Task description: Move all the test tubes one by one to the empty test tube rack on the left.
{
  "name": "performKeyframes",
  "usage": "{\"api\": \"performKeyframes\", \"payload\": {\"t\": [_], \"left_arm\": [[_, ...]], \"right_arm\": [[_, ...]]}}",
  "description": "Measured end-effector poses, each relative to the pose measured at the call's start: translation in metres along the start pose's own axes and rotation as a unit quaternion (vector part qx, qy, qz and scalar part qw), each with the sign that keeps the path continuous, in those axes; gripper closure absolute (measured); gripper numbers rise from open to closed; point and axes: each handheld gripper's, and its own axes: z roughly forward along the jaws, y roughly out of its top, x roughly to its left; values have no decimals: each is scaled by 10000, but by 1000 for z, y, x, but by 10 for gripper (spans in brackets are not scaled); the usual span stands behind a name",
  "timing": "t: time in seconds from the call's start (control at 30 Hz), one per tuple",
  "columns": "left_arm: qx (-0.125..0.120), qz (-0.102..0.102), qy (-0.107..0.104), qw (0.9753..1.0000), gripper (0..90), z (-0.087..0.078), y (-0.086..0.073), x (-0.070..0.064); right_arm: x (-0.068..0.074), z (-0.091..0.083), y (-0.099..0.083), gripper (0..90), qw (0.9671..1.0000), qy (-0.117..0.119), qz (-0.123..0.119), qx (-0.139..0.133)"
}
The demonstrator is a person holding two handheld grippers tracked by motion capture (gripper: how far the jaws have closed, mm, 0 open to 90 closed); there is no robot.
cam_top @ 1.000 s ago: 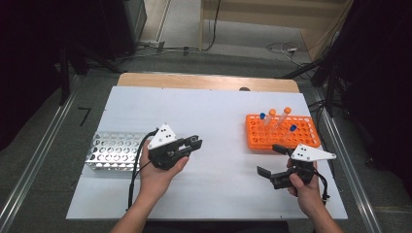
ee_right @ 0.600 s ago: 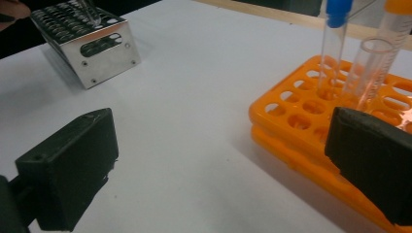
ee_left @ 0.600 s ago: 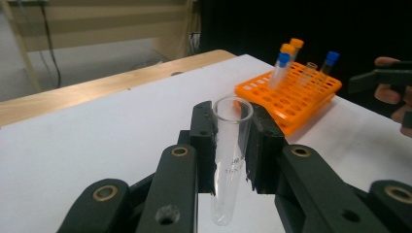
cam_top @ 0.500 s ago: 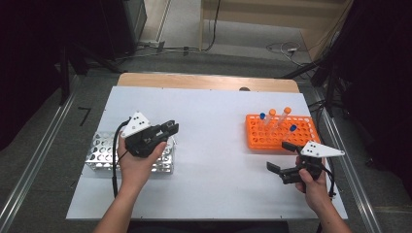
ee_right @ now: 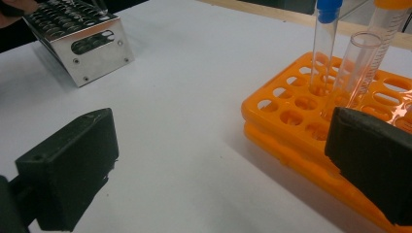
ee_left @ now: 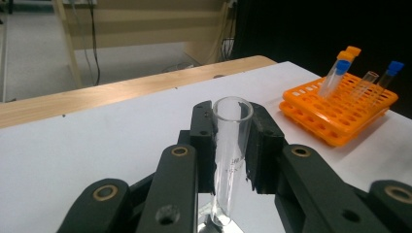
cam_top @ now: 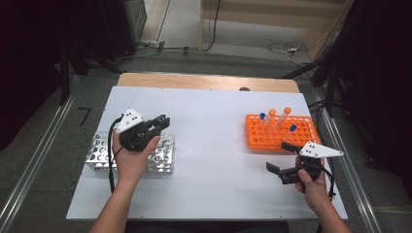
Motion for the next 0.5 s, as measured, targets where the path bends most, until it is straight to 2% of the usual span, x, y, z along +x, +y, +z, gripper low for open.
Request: {"api": "performKeyframes", "payload": {"t": [0.17,0.5], "left_arm": [[90,19,88,9999,758,1,-3,3],[295,59,109,9995,758,7,-10,3]], "right_arm": [[0,0,0,0,10000,-8,-5,15],[0,1,-1,0,10000,7,-9,42]]}}
